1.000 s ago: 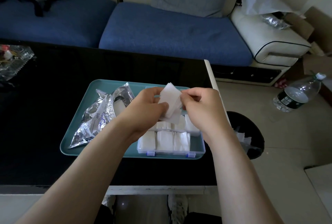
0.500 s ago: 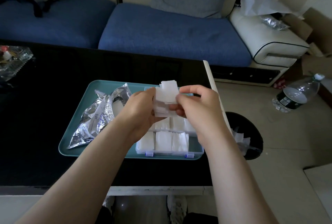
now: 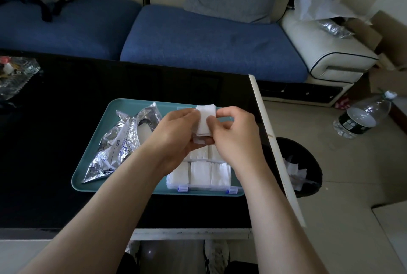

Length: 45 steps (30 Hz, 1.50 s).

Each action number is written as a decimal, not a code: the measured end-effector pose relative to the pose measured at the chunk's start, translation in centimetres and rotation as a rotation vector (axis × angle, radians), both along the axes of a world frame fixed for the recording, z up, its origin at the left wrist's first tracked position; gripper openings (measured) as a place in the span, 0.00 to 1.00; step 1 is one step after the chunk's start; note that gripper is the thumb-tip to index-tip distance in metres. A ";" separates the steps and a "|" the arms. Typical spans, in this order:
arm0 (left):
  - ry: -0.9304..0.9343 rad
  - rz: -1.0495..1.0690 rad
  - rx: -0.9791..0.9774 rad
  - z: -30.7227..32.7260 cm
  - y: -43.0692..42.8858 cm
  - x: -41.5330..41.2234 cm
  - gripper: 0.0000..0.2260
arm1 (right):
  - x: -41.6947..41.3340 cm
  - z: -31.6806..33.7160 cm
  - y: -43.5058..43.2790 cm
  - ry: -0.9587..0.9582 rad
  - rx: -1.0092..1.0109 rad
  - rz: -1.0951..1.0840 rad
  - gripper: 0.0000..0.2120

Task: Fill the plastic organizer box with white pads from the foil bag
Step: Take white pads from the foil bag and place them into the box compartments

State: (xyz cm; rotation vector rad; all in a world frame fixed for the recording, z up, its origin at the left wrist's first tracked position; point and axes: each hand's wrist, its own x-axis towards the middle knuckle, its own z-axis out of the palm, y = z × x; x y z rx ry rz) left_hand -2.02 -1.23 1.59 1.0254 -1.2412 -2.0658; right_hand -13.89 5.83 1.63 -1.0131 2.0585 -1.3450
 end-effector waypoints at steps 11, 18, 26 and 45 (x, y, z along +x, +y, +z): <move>0.103 0.179 0.119 -0.7 -0.8 -0.2 0.12 | 0.0 0.0 0.1 -0.096 0.043 0.093 0.14; 0.117 0.239 0.162 -1.0 -1.4 0.2 0.11 | -0.4 -0.5 0.1 -0.092 -0.018 -0.041 0.08; -0.105 0.113 -0.019 -0.4 -1.1 0.6 0.12 | -0.5 0.5 0.0 0.143 -0.159 0.096 0.07; -0.183 0.006 -0.189 -0.3 -0.4 0.2 0.07 | -1.2 -0.4 0.1 0.253 -0.032 0.095 0.11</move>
